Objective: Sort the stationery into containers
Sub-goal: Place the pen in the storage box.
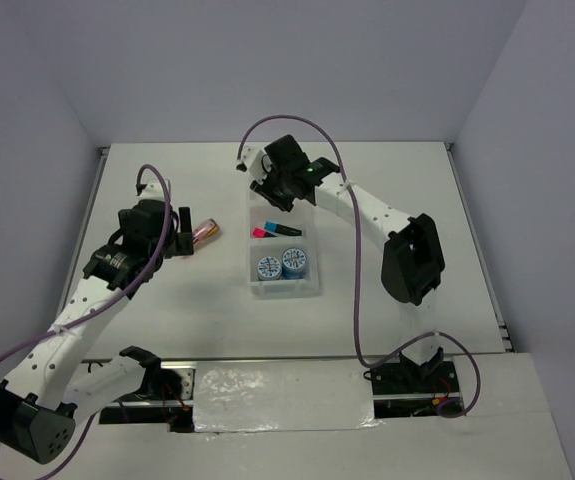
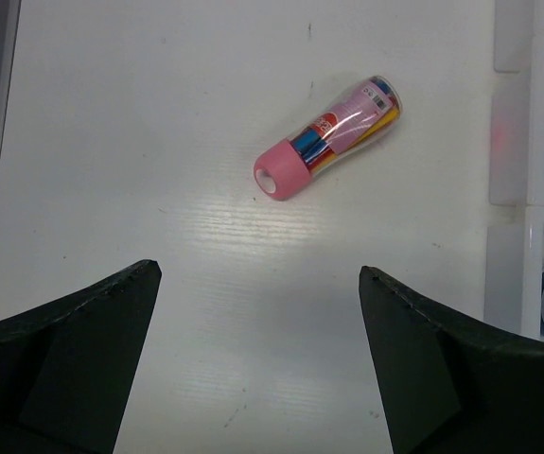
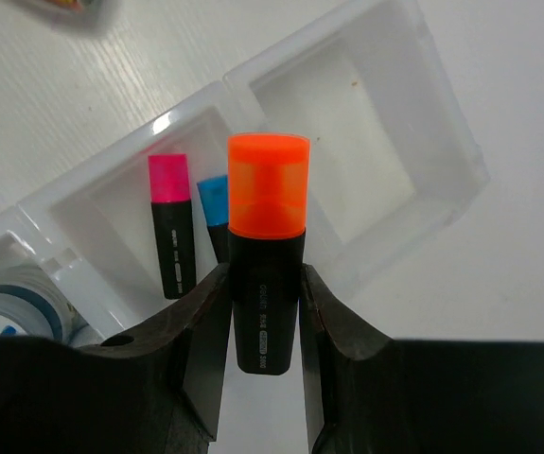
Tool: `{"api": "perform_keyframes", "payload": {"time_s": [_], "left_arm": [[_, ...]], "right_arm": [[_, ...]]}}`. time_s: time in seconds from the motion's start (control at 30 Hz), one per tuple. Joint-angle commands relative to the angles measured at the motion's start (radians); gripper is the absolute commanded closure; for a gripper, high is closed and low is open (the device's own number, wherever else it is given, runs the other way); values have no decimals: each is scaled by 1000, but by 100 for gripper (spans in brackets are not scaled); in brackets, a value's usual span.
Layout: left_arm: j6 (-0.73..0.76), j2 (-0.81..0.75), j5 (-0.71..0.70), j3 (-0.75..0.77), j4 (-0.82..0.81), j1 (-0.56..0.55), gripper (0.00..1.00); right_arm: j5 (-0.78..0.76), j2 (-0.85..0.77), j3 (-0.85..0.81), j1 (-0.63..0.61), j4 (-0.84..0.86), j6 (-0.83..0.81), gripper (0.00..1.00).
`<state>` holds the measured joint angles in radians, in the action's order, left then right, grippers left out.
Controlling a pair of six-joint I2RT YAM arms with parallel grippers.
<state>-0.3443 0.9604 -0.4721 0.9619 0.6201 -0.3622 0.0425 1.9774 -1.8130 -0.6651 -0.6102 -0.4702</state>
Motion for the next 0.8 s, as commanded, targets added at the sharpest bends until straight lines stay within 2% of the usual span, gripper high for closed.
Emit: {"api": "perform_keyframes", "payload": {"time_s": [0.0, 0.2, 0.23, 0.33, 0.43, 0.67, 0.73, 0.77], "left_arm": [[-15, -3, -45, 12, -20, 5, 1], [-28, 12, -71, 18, -10, 9, 1], [-30, 12, -72, 18, -8, 11, 1], [-30, 12, -71, 17, -8, 14, 1], [-32, 12, -69, 17, -10, 16, 1], [-42, 21, -80, 21, -3, 29, 1], [-65, 31, -85, 31, 6, 48, 1], [-76, 38, -97, 35, 19, 66, 1]], "right_arm": [[33, 26, -65, -13, -101, -126, 86], [28, 23, 4, -27, -69, -116, 79], [25, 21, 7, -27, -69, -111, 68], [19, 20, 12, -27, -66, -96, 49], [23, 9, 23, -27, -53, -87, 17], [60, -34, 29, -22, -13, -41, 17], [111, -102, 49, -21, 32, 7, 12], [137, -129, 78, -22, 82, 24, 6]]}}
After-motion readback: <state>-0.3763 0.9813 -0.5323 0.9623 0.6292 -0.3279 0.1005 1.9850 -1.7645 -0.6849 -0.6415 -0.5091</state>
